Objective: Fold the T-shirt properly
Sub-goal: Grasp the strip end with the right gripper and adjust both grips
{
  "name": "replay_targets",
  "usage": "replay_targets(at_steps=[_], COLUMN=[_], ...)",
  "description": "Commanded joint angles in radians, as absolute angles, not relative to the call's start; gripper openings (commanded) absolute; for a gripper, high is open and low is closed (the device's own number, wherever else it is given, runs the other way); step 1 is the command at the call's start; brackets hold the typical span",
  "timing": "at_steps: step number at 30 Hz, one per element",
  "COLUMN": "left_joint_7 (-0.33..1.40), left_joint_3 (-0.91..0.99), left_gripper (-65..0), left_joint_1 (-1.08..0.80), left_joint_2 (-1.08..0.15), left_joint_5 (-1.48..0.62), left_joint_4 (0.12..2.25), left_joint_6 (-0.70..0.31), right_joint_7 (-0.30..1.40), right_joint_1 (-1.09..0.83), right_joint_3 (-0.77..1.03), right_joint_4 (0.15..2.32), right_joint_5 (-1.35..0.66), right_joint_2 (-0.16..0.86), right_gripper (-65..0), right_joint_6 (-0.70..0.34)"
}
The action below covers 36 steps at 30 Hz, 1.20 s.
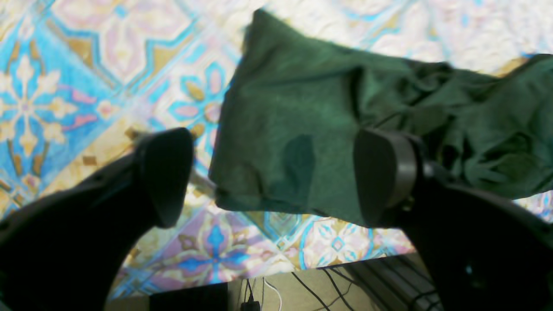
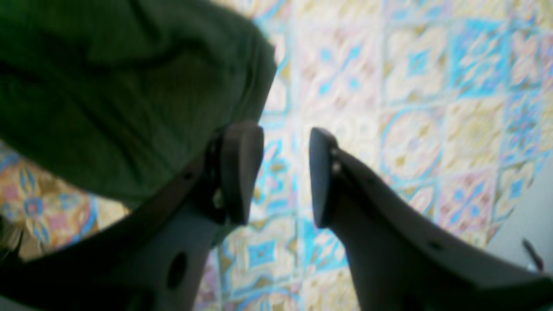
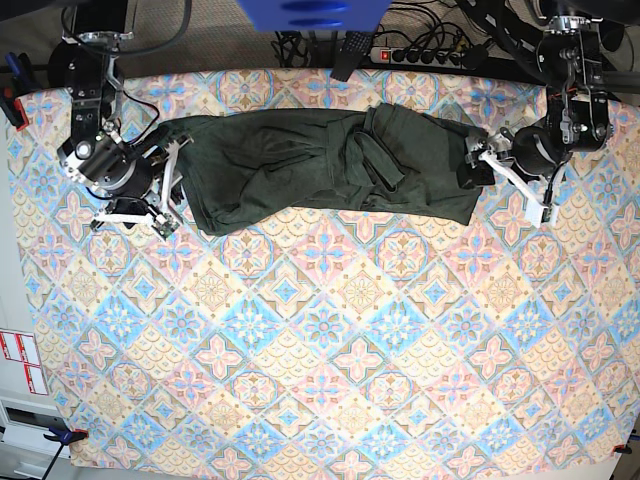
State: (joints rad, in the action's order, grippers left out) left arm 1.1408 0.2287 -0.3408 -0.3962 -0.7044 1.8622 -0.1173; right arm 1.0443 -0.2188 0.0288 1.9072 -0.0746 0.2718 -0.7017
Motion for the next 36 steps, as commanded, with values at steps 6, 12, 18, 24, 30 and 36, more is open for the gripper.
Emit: replay_targets(at_steps=[6,12,18,24,30,36], left_joint_7=[1.127,1.116,0.986,0.961,0.963,0.960], left_joint_3=[0.160,0.018,0.001,0.031,0.174,0.199], left_gripper=[-6.2,-23.4,-48.3,-47.0,-47.0,-47.0], left_joint_1=[-0.331,-0.262,-0.245,-0.251,-0.300,-0.349], left_joint_2=[-0.420,-0.418,-0.418,-0.417,-0.374,-0.351], left_joint_5=[-0.656,-0.483,-0.456,-0.441,-0.450,-0.453], left_joint_4=[1.860,1.699,1.595,1.587,1.590,1.596], left_joint_6=[-0.124,-0.124,-0.117,-0.117,-0.117,-0.119], right_joint_7=[1.030,1.023,1.023,1.030,1.032,1.032], right_joint_1=[-0.208,-0.208,-0.211,-0.213,-0.208,-0.206], right_joint_3=[-0.021,-0.018,-0.019,-0.021,-0.021,-0.012], right_joint_4=[1.842,1.774,1.781,1.779,1.767,1.649], right_joint_5=[-0.082,-0.082,-0.082,-0.082,-0.125,-0.312], right_joint_2=[0.283,0.283,0.283,0.283,0.283,0.283], right_gripper=[-36.0,-34.3,-34.3,-34.3,-34.0,-34.0], right_joint_6=[-0.698,-0.698,-0.698,-0.698,-0.698,-0.698])
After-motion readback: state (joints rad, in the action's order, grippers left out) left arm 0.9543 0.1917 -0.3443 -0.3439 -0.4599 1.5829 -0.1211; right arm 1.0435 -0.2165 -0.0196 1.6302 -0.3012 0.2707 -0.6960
